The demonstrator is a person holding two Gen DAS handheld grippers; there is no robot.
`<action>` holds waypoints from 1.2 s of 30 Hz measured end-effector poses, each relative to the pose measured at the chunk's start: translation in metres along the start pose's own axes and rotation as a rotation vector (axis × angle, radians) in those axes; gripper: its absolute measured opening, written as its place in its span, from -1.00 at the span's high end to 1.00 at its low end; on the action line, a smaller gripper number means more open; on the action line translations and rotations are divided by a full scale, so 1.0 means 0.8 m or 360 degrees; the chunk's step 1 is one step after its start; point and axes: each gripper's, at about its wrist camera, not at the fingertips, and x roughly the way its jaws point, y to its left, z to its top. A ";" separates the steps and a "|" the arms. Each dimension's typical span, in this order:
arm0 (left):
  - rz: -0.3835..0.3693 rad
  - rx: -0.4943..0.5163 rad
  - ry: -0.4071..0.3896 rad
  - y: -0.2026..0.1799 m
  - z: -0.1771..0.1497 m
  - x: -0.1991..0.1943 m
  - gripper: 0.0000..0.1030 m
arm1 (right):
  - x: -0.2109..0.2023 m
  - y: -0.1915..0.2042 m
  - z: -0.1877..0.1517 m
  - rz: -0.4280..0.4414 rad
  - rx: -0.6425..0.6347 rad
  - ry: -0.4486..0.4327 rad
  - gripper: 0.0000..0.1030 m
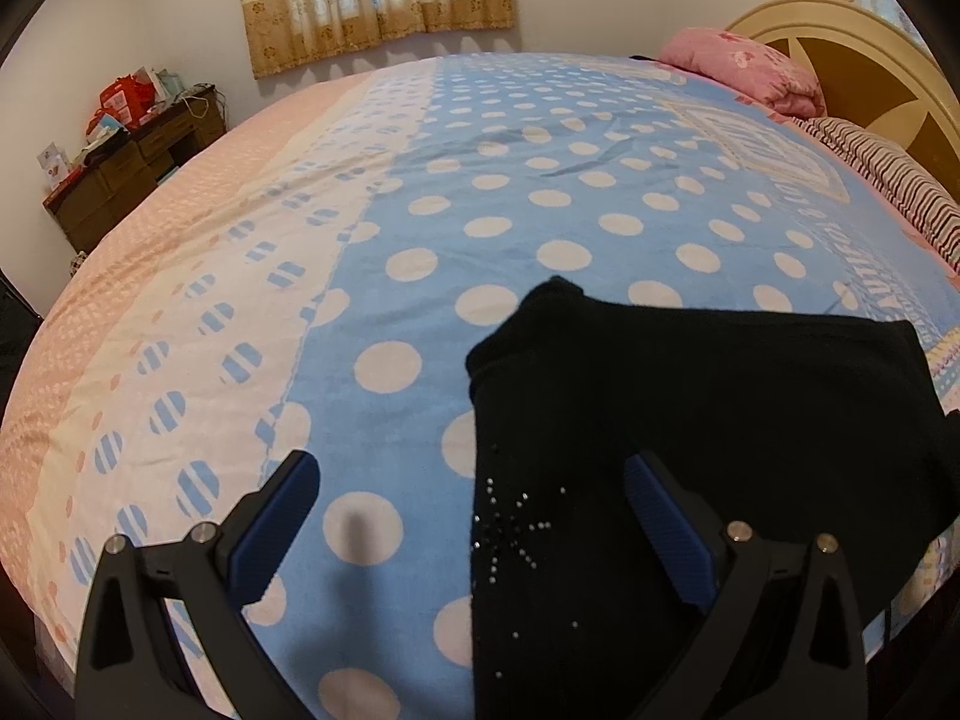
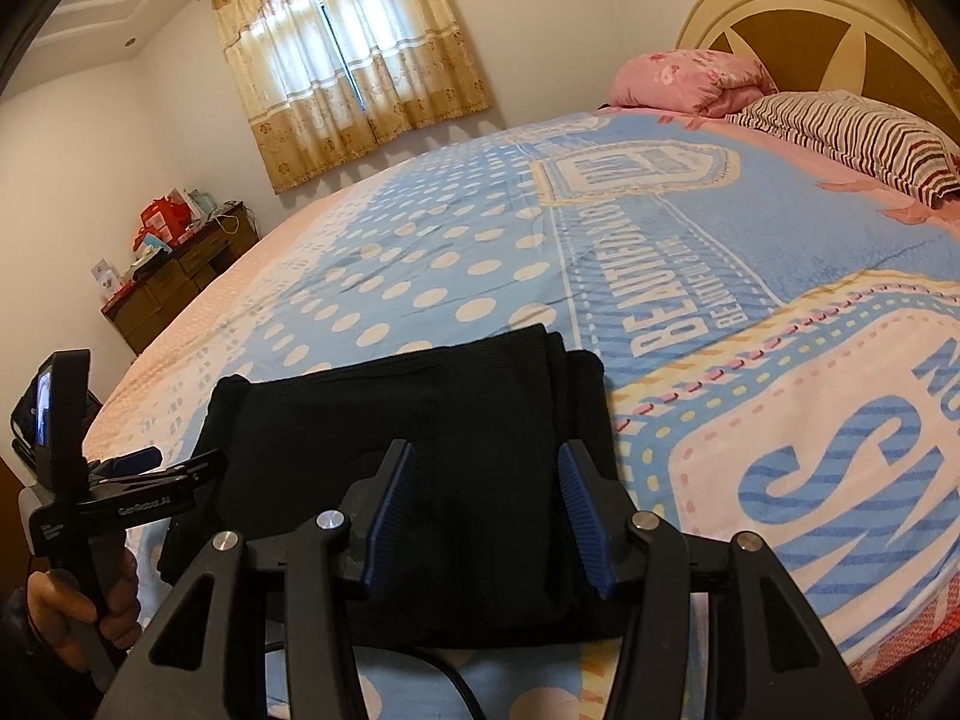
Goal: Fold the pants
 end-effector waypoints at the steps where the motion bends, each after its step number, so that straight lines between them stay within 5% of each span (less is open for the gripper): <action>1: -0.0014 0.0003 0.0007 0.000 -0.001 -0.001 -1.00 | -0.002 -0.001 -0.001 0.0000 0.0002 -0.0003 -0.01; 9: -0.0185 -0.0016 0.0005 0.001 -0.013 -0.018 -1.00 | -0.009 -0.019 -0.004 -0.0030 0.0063 -0.0005 -0.01; 19: -0.0225 -0.0008 0.0058 -0.003 -0.021 -0.015 -1.00 | -0.040 -0.040 -0.016 -0.0019 0.0103 0.0021 -0.02; 21: -0.0231 -0.0013 0.0065 -0.001 -0.023 -0.013 -1.00 | -0.041 -0.044 -0.017 0.0038 0.0131 0.0005 -0.25; 36: -0.0353 -0.0234 0.0188 0.017 -0.037 0.001 -1.00 | 0.012 -0.014 -0.038 -0.0088 -0.0032 0.0081 -0.31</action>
